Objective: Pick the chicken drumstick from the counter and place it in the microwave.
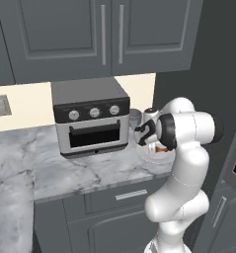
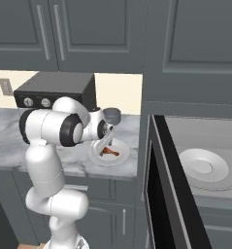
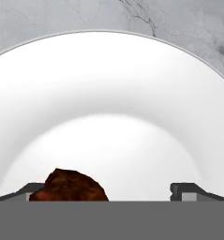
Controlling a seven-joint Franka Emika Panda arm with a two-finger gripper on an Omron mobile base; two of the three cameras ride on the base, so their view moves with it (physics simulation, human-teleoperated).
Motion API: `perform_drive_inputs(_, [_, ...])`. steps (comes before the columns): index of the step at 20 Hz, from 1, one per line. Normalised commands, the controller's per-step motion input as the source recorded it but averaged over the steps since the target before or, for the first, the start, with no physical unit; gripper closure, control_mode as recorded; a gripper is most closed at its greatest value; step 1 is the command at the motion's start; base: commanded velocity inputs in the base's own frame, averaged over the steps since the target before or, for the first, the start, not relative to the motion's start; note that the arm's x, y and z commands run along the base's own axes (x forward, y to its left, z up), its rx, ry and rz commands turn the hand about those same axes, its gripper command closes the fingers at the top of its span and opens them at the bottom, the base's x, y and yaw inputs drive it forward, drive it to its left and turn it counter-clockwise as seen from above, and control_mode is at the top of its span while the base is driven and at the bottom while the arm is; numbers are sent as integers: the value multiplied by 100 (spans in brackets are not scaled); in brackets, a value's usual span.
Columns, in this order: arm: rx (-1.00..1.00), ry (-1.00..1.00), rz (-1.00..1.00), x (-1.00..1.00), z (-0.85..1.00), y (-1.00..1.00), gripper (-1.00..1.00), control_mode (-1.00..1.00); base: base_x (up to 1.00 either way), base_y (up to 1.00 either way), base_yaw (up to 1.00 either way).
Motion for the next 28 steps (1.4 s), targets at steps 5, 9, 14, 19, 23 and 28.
perform_drive_inputs(5, [0,0,0,0,0,-17,-100,-100,0,0,0])
perform_drive_inputs(9, [0,0,0,0,-1,-3,-100,-100,0,0,0])
perform_drive_inputs(14, [1,3,0,-12,0,0,-100,-100,0,0,0])
perform_drive_inputs(19, [1,1,0,-2,0,0,-100,-100,0,0,0])
perform_drive_inputs(23, [0,1,0,0,0,0,-100,-100,0,0,0])
perform_drive_inputs(28, [1,0,0,0,0,-3,-100,-100,0,0,0])
